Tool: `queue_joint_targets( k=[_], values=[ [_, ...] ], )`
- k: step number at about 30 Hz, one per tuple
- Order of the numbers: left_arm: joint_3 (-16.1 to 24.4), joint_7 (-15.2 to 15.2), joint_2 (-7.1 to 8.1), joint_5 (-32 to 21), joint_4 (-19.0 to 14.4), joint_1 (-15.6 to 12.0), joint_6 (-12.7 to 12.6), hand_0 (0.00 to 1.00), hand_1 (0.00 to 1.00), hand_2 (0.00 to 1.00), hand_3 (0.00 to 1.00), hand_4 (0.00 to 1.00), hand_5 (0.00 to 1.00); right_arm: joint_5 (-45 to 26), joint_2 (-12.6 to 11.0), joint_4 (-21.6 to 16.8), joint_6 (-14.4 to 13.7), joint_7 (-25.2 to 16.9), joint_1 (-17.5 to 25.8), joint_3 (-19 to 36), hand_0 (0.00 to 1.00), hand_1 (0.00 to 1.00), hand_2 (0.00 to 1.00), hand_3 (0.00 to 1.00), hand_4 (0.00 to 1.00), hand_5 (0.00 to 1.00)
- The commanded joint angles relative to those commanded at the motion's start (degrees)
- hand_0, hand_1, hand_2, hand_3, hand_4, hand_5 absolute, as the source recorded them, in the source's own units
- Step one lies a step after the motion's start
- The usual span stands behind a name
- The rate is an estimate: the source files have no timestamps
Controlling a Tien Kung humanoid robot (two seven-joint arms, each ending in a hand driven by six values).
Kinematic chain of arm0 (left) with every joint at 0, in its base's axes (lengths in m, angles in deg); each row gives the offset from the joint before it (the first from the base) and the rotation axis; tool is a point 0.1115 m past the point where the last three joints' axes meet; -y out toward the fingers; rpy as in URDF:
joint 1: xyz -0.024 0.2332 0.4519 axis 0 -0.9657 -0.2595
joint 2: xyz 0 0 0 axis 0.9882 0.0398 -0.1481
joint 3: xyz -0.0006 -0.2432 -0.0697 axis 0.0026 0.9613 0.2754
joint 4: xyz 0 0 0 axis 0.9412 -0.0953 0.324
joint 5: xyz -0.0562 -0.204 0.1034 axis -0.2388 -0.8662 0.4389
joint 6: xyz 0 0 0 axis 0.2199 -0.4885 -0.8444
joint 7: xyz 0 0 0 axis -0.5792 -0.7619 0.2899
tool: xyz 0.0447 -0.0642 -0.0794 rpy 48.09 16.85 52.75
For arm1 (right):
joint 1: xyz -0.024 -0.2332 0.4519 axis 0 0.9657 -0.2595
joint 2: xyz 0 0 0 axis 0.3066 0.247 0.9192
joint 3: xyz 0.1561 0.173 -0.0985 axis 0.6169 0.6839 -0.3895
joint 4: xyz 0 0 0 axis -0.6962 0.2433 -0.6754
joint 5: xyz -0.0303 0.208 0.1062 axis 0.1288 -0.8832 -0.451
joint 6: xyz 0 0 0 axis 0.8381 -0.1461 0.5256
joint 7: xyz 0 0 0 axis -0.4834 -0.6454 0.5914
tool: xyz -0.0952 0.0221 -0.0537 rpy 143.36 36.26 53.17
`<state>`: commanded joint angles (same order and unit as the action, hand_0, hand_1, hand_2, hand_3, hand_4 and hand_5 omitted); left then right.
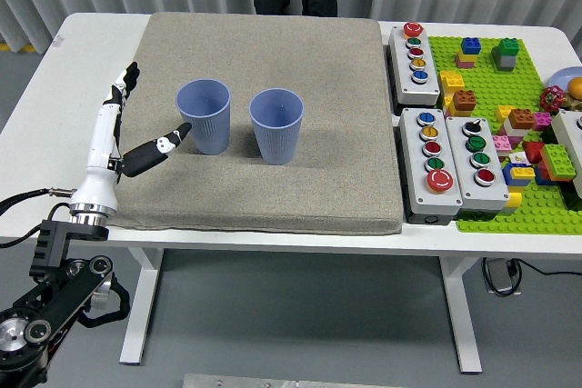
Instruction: Pick cup pour cup place
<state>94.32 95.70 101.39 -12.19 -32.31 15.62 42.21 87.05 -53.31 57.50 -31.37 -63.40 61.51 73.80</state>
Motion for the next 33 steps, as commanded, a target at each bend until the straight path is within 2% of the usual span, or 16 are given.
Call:
queue_joint_targets(
  k=[6,12,18,33],
  values=[
    [-0.45,-0.38,-0.28,0.01,2.04,0.10,0.53,0.998,0.998,0.998,0.998,0.923,0.254,-0.02,0.03,0.00,0.03,-0.01,-0.08,-0.01,0.669,0.610,0.556,0.551,0.002,0.210],
    [-1.12,-1.48,-0.66,0.27,4.40,0.85,2.40,0.998,0.998,0.998,0.998,0.928,0.266,-0.06,0.06,0.01,0.00,-0.03,-0.03,-0.12,0.669,0.609,0.556,0.551,0.002,0.211],
    [-2.90,-1.48,-1.25,-3.30,6.56,1.72,3.89,0.998,0.998,0.998,0.998,0.928,0.270,0.09,0.12,0.00,-0.02,0.03,0.17,-0.22,0.669,0.610,0.556,0.551,0.002,0.211],
    [-4.48,-2.21,-2.69,-5.42,10.44,4.39,6.58,0.998,0.998,0.998,0.998,0.927,0.283,-0.41,0.21,0.04,-0.27,0.05,0.36,-0.60,0.668,0.610,0.556,0.551,0.002,0.209]
  ],
)
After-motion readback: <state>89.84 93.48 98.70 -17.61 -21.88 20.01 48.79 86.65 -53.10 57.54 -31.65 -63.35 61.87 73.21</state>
